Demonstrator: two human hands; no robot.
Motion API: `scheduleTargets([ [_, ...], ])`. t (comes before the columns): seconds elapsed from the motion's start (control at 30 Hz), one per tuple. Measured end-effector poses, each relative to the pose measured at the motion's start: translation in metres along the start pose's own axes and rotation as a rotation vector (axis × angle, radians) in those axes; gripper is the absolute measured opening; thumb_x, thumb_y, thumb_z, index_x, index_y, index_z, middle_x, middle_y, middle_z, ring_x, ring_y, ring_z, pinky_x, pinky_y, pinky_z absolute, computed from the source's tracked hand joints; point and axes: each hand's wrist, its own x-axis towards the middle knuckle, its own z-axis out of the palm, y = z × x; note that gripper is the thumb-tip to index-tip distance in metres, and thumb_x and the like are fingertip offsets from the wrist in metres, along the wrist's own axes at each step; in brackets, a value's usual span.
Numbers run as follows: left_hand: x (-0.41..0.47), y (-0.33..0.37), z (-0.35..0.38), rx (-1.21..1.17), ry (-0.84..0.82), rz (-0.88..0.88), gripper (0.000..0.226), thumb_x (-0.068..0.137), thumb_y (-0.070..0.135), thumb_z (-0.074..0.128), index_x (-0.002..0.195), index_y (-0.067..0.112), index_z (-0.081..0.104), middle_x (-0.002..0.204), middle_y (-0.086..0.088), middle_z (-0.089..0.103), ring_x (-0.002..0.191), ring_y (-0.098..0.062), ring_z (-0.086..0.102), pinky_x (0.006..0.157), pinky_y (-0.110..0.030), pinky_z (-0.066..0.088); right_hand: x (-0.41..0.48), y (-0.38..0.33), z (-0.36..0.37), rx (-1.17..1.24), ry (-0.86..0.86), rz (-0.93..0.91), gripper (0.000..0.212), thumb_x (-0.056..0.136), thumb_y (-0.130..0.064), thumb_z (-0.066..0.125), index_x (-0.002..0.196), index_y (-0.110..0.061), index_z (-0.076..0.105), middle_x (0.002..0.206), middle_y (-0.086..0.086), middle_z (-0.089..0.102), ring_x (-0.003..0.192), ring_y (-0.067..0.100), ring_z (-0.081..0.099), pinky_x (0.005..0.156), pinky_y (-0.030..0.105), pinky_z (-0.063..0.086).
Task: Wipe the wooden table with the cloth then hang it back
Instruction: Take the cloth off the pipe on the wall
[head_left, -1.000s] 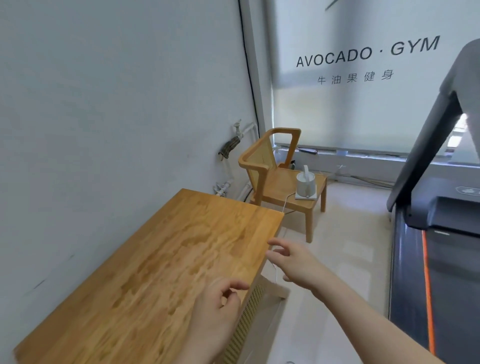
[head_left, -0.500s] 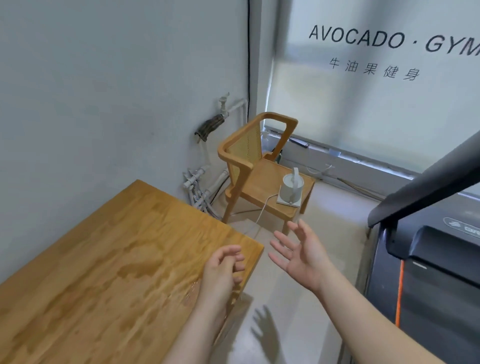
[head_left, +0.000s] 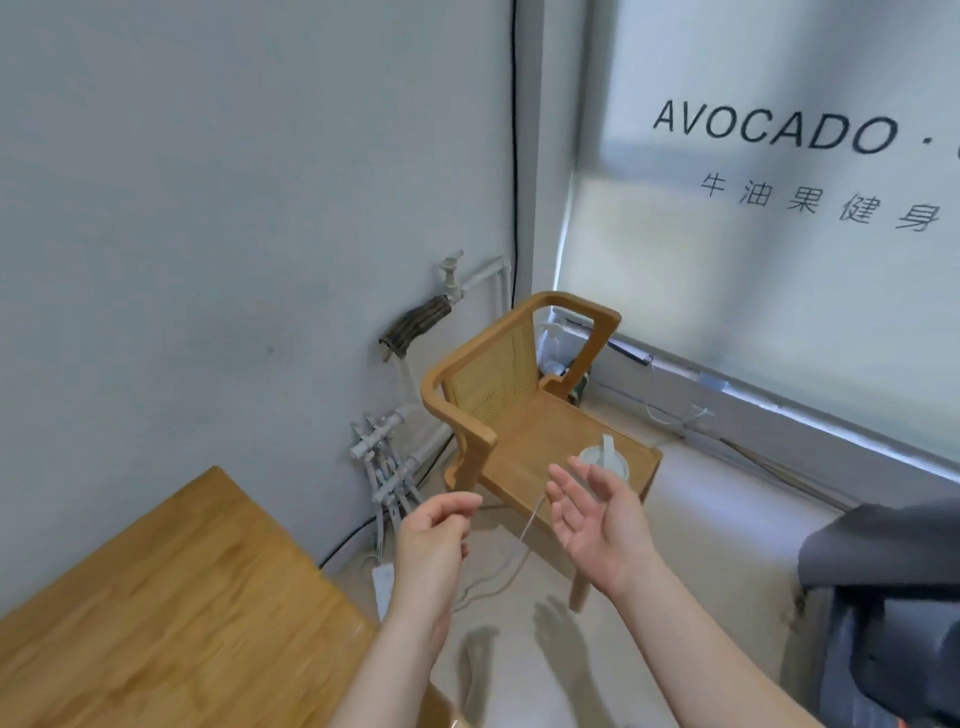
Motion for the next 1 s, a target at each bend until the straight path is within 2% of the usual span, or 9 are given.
scheduleTargets([
  [0.13, 0.048, 0.014, 0.061, -0.017, 0.045, -0.026, 0.03, 0.088, -0.005, 0.044, 0.089, 0.01, 0.07, 0.081, -0.004, 0.067, 0.069, -0.013, 0.054, 0.061, -0.026, 0.041, 0.057, -0.055, 0.021, -0.373, -0.086, 0.018, 0.024, 0.098, -0.017, 0.05, 0.115, -0.017, 0.067, 0.105, 0.002, 0.075, 0.109, 0.017, 0.063, 0.086, 0.033, 0.048],
  [0.27, 0.089, 0.041, 0.099, -0.033, 0.089, 0.006, 0.028, 0.091, -0.002, 0.041, 0.092, 0.009, 0.067, 0.072, -0.002, 0.065, 0.063, -0.014, 0.054, 0.058, -0.026, 0.041, 0.107, -0.102, 0.06, -0.492, -0.21, 0.032, 0.029, 0.098, -0.01, 0.044, 0.118, -0.019, 0.063, 0.112, 0.003, 0.072, 0.106, 0.02, 0.066, 0.093, 0.037, 0.051],
  [0.5, 0.188, 0.07, 0.112, -0.204, 0.237, -0.063, 0.027, 0.091, -0.002, 0.039, 0.098, 0.007, 0.064, 0.069, -0.006, 0.063, 0.055, -0.012, 0.052, 0.052, -0.023, 0.039, 0.201, -0.121, 0.123, -0.517, -0.357, 0.215, 0.029, 0.1, -0.007, 0.039, 0.119, -0.008, 0.061, 0.104, 0.012, 0.074, 0.085, 0.022, 0.072, 0.073, 0.032, 0.053],
  [0.57, 0.226, 0.069, 0.107, -0.217, 0.274, -0.093, 0.026, 0.089, -0.003, 0.041, 0.095, 0.006, 0.065, 0.074, -0.007, 0.063, 0.056, -0.011, 0.05, 0.051, -0.022, 0.038, 0.235, -0.115, 0.142, -0.492, -0.324, 0.243, 0.028, 0.099, -0.006, 0.04, 0.119, -0.007, 0.061, 0.104, 0.012, 0.074, 0.09, 0.023, 0.071, 0.071, 0.031, 0.054],
  [0.63, 0.271, 0.065, 0.099, -0.23, 0.315, -0.106, 0.027, 0.089, -0.003, 0.042, 0.092, 0.008, 0.067, 0.079, -0.008, 0.062, 0.059, -0.012, 0.049, 0.05, -0.021, 0.038, 0.273, -0.105, 0.162, -0.47, -0.272, 0.254, 0.027, 0.099, -0.008, 0.042, 0.119, -0.009, 0.061, 0.108, 0.012, 0.073, 0.1, 0.026, 0.069, 0.078, 0.034, 0.054],
  [0.73, 0.351, 0.056, 0.085, -0.244, 0.352, -0.132, 0.027, 0.089, -0.001, 0.043, 0.093, 0.009, 0.067, 0.081, -0.008, 0.062, 0.067, -0.016, 0.051, 0.058, -0.026, 0.041, 0.335, -0.086, 0.2, -0.436, -0.2, 0.263, 0.023, 0.1, -0.013, 0.047, 0.118, -0.01, 0.059, 0.116, 0.013, 0.069, 0.099, 0.025, 0.067, 0.083, 0.036, 0.053],
  [0.8, 0.408, 0.051, 0.075, -0.262, 0.38, -0.158, 0.027, 0.09, 0.0, 0.042, 0.097, 0.008, 0.067, 0.084, -0.008, 0.064, 0.074, -0.02, 0.053, 0.066, -0.032, 0.043, 0.379, -0.069, 0.229, -0.398, -0.159, 0.301, 0.023, 0.098, -0.015, 0.053, 0.118, -0.009, 0.059, 0.119, 0.014, 0.065, 0.098, 0.027, 0.065, 0.078, 0.036, 0.054],
  [0.87, 0.457, 0.045, 0.065, -0.259, 0.417, -0.204, 0.028, 0.093, 0.003, 0.042, 0.101, 0.012, 0.067, 0.091, -0.005, 0.067, 0.083, -0.018, 0.058, 0.071, -0.029, 0.046, 0.421, -0.052, 0.254, -0.394, -0.118, 0.341, 0.019, 0.097, -0.018, 0.055, 0.112, -0.008, 0.059, 0.118, 0.016, 0.062, 0.101, 0.029, 0.064, 0.075, 0.037, 0.053],
  [1.0, 0.543, 0.03, 0.047, -0.21, 0.397, -0.254, 0.025, 0.094, 0.012, 0.046, 0.108, 0.022, 0.066, 0.112, -0.001, 0.064, 0.106, -0.017, 0.058, 0.091, -0.035, 0.05, 0.494, -0.02, 0.291, -0.402, -0.071, 0.423, 0.015, 0.099, -0.023, 0.051, 0.095, -0.01, 0.057, 0.115, 0.017, 0.058, 0.106, 0.031, 0.059, 0.091, 0.043, 0.049],
])
